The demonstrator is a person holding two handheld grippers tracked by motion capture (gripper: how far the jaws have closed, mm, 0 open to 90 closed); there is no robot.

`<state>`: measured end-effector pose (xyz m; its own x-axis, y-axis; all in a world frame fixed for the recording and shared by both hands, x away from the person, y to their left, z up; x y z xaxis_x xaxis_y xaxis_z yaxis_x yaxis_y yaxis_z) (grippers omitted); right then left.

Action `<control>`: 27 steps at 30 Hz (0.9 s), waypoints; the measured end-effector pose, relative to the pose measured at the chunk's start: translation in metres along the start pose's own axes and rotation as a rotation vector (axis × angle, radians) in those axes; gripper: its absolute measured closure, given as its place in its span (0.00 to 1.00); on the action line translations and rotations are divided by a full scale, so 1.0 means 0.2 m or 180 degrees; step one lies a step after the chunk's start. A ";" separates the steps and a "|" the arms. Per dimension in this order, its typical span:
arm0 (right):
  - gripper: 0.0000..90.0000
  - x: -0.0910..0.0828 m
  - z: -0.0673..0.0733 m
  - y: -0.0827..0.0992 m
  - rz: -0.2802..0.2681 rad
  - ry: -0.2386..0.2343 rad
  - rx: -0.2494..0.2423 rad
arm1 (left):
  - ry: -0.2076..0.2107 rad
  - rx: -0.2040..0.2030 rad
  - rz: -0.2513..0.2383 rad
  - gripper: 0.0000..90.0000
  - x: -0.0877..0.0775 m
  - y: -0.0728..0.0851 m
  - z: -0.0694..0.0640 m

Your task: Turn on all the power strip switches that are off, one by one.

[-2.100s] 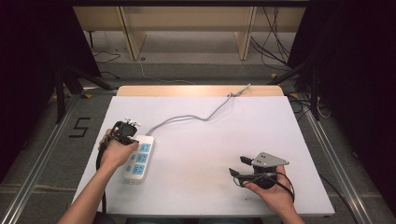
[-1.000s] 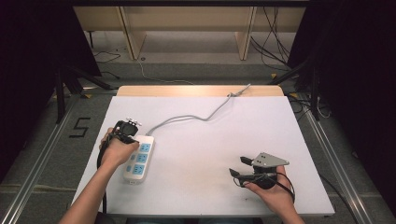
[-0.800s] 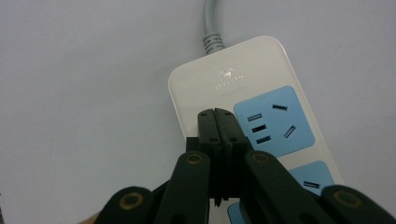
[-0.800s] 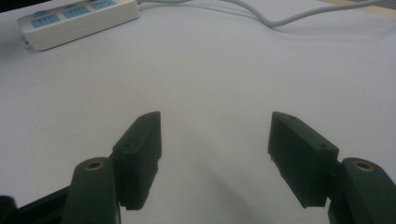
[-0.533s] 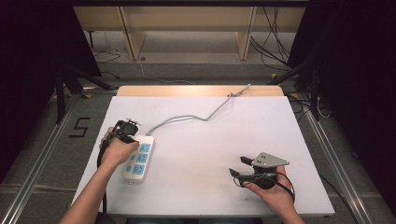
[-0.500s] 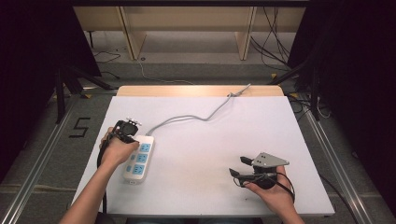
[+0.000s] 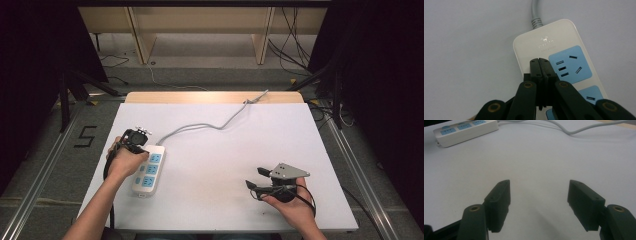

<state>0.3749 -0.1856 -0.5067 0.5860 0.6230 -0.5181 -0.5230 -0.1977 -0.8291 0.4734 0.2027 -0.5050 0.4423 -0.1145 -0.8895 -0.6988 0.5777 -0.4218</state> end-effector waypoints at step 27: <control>0.40 0.00 0.00 0.00 0.0005 0.0011 -0.0009 | -0.0012 -0.0005 -0.0092 1.00 -0.04 0.02 0.01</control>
<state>0.3747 -0.1862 -0.5063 0.5875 0.6200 -0.5201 -0.5221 -0.2007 -0.8289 0.4680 0.2067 -0.4997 0.4645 -0.1282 -0.8763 -0.6866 0.5728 -0.4477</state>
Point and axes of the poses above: each handheld gripper's, and its own axes: x roughly forward along the jaws, y roughly out of its underside, z roughly to its left, the point moved 7 cm from there along x, roughly forward along the jaws, and after that the axes turned 11 degrees about x, right-handed, at the moved point
